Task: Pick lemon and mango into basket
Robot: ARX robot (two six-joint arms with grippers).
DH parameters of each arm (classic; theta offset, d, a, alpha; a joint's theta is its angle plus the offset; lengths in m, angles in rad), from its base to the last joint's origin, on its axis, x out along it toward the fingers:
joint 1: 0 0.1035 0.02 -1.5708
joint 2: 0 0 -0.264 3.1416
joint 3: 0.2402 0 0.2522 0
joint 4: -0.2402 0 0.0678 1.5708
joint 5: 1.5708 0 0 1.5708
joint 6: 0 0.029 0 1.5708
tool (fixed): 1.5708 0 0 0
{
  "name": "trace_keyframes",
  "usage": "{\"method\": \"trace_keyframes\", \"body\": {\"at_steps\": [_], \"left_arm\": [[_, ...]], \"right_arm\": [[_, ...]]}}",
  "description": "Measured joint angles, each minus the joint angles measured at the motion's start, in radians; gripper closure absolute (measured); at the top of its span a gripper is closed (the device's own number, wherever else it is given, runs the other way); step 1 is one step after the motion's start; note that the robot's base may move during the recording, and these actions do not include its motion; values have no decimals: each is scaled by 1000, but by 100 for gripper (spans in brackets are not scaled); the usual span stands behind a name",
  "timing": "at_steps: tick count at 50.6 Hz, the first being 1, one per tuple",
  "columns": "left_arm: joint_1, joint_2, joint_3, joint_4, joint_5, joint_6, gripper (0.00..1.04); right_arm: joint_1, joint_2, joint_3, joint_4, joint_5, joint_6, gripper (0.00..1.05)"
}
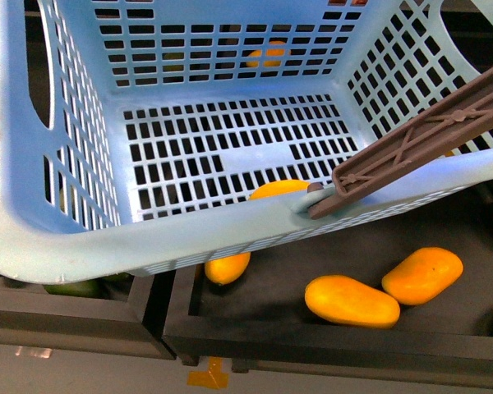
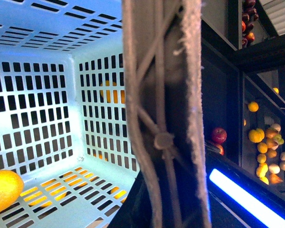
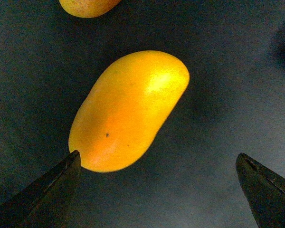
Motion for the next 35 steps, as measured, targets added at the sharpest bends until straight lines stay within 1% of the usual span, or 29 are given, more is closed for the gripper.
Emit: {"method": "trace_keyframes", "body": {"at_steps": [16, 29, 35], "left_arm": [[0, 0, 0, 0, 11, -4, 100], [0, 0, 0, 0, 5, -2, 100], [0, 0, 0, 0, 6, -3, 100]], "right_arm": [[13, 166, 306, -123, -8, 47, 9], [15, 254, 488, -212, -8, 47, 9], [18, 280, 511, -239, -16, 48, 9]]}}
